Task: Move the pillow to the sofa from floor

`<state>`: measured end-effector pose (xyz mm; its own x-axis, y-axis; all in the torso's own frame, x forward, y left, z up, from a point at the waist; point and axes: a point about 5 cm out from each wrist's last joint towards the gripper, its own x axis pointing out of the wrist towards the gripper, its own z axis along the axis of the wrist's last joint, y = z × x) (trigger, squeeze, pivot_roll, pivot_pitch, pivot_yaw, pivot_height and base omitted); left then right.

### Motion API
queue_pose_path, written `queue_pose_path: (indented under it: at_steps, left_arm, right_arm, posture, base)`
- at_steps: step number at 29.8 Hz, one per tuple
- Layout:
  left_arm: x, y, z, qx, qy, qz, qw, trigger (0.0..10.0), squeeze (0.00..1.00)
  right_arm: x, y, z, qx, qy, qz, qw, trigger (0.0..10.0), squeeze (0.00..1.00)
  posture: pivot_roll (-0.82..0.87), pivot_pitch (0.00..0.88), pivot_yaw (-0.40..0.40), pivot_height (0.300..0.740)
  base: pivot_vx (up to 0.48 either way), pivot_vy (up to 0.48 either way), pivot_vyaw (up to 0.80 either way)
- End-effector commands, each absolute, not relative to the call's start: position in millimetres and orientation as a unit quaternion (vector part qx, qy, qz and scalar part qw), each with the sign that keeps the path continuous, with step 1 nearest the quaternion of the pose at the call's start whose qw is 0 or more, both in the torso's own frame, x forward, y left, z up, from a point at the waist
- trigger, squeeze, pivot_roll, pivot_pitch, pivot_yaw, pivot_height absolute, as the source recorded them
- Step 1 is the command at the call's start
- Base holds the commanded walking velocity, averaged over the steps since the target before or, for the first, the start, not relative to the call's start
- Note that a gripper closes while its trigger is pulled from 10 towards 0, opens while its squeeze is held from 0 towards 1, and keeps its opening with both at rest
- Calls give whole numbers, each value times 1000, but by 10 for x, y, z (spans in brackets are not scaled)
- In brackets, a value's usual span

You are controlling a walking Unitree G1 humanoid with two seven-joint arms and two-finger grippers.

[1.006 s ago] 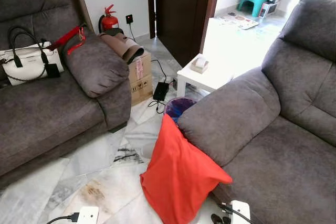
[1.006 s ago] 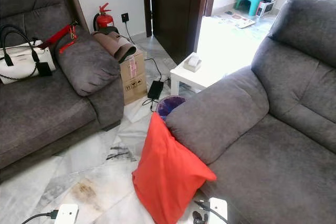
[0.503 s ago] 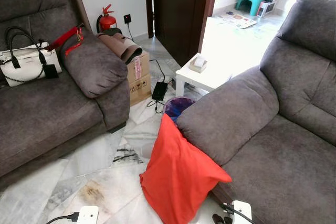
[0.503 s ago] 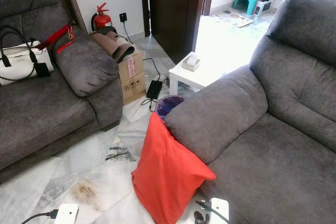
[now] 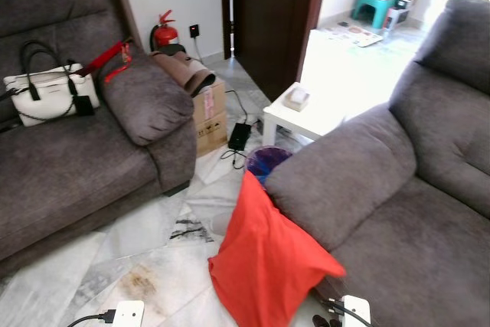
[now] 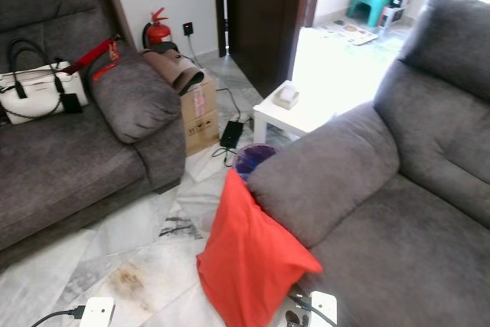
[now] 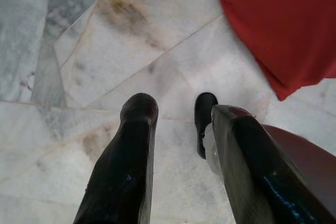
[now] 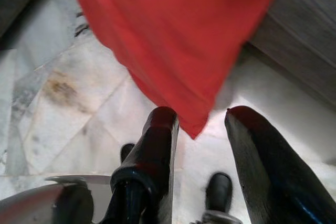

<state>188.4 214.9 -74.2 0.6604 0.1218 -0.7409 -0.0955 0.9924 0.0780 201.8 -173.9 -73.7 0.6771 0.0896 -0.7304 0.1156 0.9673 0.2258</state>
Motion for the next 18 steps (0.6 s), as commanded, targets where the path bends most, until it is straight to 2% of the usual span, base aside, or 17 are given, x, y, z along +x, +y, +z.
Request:
queue_pose_path:
  at_steps: [1, 5, 12, 18]
  left_arm:
    - [1851, 2153, -761, 12, 414, 63, 908, 10000, 0]
    - [1854, 2150, -760, 12, 414, 63, 908, 10000, 0]
    - [1898, 2144, -736, 11, 405, 62, 912, 10000, 0]
    - [2063, 2211, -616, 14, 363, 71, 929, 10000, 0]
  right_arm:
    - [1982, -1751, -756, 133, 406, -12, 904, 10000, 0]
    - [1983, -1749, -756, 133, 406, -11, 904, 10000, 0]
    - [1989, -1755, -751, 134, 403, -11, 905, 10000, 0]
    - [2075, -1741, -695, 132, 382, 6, 915, 10000, 0]
  posture:
    - [72, 110, 6, 740]
    - [72, 109, 4, 740]
    - [73, 109, 1, 740]
    - [71, 109, 2, 740]
  base:
    - [319, 0, 0]
    - [324, 0, 0]
    - [0, 0, 0]
    - [0, 0, 0]
